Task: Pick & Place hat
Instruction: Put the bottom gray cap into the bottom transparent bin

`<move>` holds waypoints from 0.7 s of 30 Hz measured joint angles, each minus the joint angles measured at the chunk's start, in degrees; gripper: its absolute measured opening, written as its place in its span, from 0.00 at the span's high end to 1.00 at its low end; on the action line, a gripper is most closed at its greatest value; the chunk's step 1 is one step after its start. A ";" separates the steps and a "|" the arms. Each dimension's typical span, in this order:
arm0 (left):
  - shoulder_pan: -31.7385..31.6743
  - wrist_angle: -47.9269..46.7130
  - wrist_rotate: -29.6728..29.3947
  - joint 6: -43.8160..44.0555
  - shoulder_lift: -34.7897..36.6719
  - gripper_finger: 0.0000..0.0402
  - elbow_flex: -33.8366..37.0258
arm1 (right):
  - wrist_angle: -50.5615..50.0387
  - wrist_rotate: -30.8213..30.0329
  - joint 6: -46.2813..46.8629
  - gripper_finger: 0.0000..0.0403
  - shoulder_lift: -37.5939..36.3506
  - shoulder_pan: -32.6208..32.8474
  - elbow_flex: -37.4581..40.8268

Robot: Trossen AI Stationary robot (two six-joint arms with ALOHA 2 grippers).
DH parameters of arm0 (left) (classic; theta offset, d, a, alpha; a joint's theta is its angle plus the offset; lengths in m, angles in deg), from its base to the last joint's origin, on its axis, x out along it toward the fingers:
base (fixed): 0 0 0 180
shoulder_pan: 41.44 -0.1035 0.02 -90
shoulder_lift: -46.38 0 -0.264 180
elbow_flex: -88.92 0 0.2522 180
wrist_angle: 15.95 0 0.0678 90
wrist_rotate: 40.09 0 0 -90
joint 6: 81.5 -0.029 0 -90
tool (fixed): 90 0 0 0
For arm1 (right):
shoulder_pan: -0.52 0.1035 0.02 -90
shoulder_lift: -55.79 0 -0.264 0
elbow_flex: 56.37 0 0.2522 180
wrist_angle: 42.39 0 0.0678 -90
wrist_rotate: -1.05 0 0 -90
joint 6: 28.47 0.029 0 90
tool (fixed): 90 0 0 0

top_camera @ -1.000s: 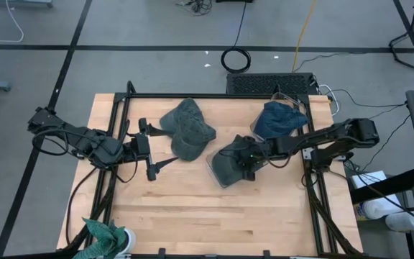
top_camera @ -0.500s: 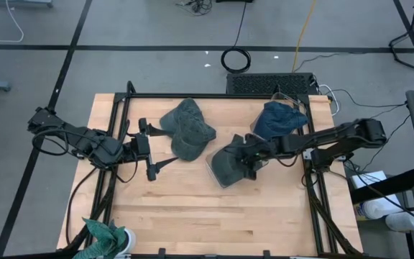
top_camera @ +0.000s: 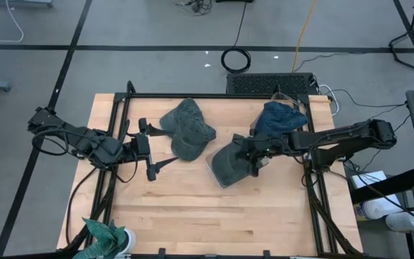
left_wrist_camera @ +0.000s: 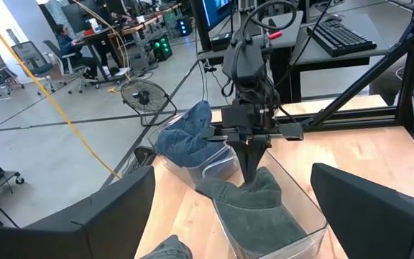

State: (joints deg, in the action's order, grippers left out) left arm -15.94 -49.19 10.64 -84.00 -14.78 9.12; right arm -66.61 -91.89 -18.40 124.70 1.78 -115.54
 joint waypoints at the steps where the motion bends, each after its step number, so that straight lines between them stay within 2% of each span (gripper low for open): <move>1: -0.01 0.01 0.00 0.00 0.00 0.06 0.01 | 0.00 0.00 0.00 1.00 -0.23 0.00 0.00; 21: 0.00 0.02 0.00 0.00 0.00 0.06 0.00 | 2.51 0.04 -0.20 1.00 -2.17 0.03 -0.02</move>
State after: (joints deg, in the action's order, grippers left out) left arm -15.94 -49.17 10.64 -84.00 -14.78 9.12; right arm -64.10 -91.84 -18.60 122.53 1.81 -115.56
